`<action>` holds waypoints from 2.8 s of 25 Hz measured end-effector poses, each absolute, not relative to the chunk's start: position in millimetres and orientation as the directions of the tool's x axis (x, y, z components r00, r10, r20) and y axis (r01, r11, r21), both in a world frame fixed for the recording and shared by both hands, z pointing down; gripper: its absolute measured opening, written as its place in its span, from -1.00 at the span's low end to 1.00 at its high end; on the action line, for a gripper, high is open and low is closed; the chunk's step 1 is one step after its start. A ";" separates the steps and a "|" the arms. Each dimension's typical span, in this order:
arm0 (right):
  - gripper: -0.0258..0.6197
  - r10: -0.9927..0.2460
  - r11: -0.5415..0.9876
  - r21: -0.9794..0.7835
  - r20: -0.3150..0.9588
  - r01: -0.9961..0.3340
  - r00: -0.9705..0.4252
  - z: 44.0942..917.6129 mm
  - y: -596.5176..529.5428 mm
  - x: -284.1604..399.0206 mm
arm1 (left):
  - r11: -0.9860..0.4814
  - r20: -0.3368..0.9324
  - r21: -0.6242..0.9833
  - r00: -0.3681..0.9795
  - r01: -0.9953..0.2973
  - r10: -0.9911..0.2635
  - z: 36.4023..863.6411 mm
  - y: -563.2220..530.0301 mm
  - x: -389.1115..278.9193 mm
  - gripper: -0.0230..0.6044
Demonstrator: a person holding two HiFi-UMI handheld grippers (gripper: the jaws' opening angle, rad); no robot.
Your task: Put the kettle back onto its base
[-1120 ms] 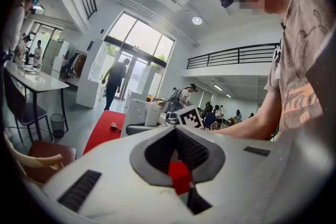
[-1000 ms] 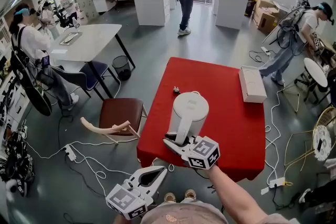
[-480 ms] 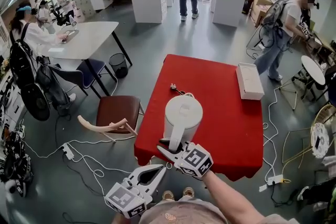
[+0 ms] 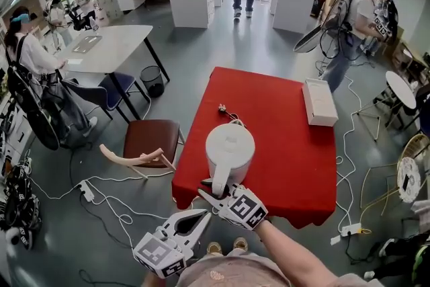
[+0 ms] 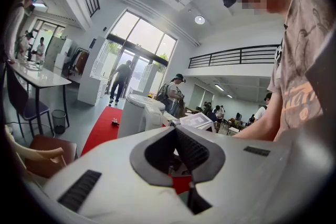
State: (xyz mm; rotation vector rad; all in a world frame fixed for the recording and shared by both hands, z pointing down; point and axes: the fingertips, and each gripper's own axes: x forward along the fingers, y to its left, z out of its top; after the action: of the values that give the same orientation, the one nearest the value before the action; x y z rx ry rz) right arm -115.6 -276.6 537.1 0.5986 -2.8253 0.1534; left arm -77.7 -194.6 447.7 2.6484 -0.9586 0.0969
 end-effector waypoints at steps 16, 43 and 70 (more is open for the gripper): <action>-0.70 -0.397 0.905 -0.052 0.252 -0.422 -0.883 536.9 -278.2 -114.4 | -0.719 0.168 0.272 0.767 -0.640 -0.619 446.9 -185.6 -79.0 -0.93; -0.11 -0.440 0.874 -0.072 0.303 -0.481 -0.845 550.1 -281.6 -115.4 | -0.700 0.169 0.268 0.748 -0.662 -0.642 448.0 -167.9 -90.6 -0.93; 0.06 -0.593 0.753 -0.125 0.295 -0.646 -0.749 526.0 -264.7 -13.2 | -0.769 0.139 0.268 0.813 -0.580 -0.565 442.8 -156.2 -62.6 -0.93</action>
State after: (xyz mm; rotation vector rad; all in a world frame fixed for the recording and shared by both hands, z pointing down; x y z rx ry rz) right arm -13.2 -264.7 526.0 0.9749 -2.7147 0.3220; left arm -62.6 -156.2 442.8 2.6998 -0.8742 0.0718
